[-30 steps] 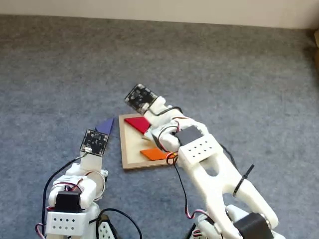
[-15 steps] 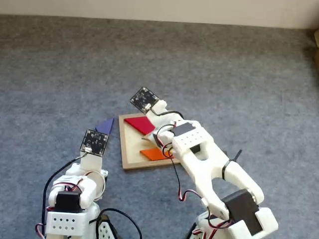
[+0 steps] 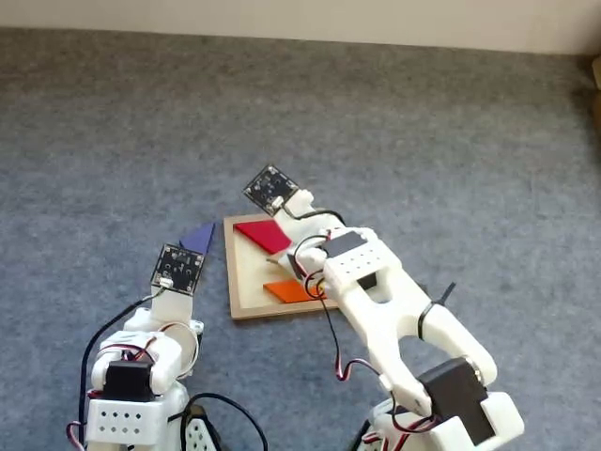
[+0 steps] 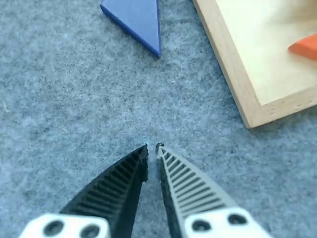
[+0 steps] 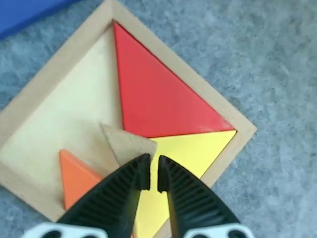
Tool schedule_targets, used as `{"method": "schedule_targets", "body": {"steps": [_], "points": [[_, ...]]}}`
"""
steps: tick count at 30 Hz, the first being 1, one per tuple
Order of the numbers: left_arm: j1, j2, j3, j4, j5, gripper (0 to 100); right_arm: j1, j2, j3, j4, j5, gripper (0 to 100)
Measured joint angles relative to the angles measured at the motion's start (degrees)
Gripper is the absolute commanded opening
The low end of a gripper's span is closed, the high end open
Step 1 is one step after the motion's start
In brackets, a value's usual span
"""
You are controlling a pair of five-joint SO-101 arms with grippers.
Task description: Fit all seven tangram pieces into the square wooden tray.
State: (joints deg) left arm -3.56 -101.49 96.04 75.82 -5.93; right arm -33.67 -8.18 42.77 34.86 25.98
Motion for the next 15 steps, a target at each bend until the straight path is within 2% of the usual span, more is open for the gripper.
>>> {"method": "schedule_targets", "body": {"steps": [4,15], "points": [[0.0,0.0,0.0,0.0,0.0,5,0.0,0.0,0.0,3.1,0.0,3.6],[0.0,0.0,0.0,0.0,0.0,5,-0.2,0.1,0.1,3.5,0.1,3.4]]}}
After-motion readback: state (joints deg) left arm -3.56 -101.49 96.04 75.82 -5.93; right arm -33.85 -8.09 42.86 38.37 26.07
